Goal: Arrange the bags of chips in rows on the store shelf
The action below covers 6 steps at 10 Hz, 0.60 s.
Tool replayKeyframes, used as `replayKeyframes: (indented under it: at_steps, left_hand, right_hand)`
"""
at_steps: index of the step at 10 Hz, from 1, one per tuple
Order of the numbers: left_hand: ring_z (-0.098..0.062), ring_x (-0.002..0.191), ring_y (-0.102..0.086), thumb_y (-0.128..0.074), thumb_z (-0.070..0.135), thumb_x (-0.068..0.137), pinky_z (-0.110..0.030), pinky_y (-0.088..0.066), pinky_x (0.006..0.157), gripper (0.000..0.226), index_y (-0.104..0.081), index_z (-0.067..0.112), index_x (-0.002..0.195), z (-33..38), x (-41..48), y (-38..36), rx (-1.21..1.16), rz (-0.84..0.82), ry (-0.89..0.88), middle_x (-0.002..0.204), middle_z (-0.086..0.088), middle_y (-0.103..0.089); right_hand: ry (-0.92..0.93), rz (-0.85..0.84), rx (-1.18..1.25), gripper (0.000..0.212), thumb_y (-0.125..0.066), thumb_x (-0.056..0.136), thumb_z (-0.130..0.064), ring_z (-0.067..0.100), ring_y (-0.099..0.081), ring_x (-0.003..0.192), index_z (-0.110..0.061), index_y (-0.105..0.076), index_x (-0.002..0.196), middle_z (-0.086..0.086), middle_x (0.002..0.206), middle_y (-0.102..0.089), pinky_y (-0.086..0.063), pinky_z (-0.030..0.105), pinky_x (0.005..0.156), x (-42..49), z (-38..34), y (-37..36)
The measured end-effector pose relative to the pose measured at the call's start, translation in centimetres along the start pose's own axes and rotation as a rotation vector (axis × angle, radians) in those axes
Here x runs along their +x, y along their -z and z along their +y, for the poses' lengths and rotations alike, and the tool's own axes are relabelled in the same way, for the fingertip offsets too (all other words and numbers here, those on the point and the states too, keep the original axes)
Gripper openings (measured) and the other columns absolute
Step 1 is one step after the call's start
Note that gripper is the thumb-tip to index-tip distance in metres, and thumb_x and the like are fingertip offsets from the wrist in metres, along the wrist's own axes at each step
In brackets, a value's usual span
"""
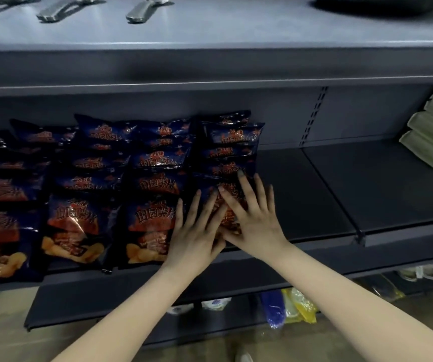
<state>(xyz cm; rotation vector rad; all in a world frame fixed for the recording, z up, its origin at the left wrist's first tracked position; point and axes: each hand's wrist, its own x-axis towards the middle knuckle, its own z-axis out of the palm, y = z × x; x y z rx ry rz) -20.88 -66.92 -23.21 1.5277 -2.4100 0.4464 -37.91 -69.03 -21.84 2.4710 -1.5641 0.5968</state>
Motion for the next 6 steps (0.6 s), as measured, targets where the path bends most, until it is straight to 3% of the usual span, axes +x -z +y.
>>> replayKeyframes:
  at_steps: [1, 3, 6]
  left_hand:
    - [-0.031, 0.141, -0.018, -0.043, 0.047, 0.083, -0.054, 0.000, 0.114, 0.068, -0.031, 0.015, 0.141, -0.6, -0.2, -0.2, 0.016, 0.022, -0.022, 0.152, -0.011, -0.026]
    - [-0.027, 0.141, -0.021, -0.050, 0.039, 0.079, -0.050, -0.003, 0.117, 0.072, -0.029, 0.011, 0.142, -1.4, -0.3, -0.4, -0.068, 0.134, -0.057, 0.152, -0.007, -0.023]
    - [-0.029, 0.140, -0.022, -0.052, 0.037, 0.082, -0.047, -0.005, 0.117, 0.065, -0.033, 0.009, 0.138, -1.5, -0.1, 0.5, -0.208, 0.216, -0.021, 0.150, -0.010, -0.029]
  right_hand:
    - [0.012, -0.059, -0.019, 0.083, -0.044, 0.078, -0.067, 0.042, 0.003, 0.141, -0.036, -0.012, 0.148, 0.008, 0.157, -0.001, -0.010, 0.067, 0.109, 0.7, -0.2, -0.6]
    - [0.004, -0.056, -0.062, 0.081, -0.039, 0.078, -0.073, 0.042, 0.000, 0.141, -0.033, -0.021, 0.146, 0.008, 0.156, -0.009, -0.010, 0.065, 0.109, 1.0, 0.0, -1.3]
    - [0.045, 0.014, -0.080, 0.077, -0.041, 0.080, -0.066, 0.040, -0.003, 0.141, -0.031, -0.023, 0.146, 0.009, 0.155, -0.013, -0.007, 0.068, 0.107, 1.4, -1.0, 0.4]
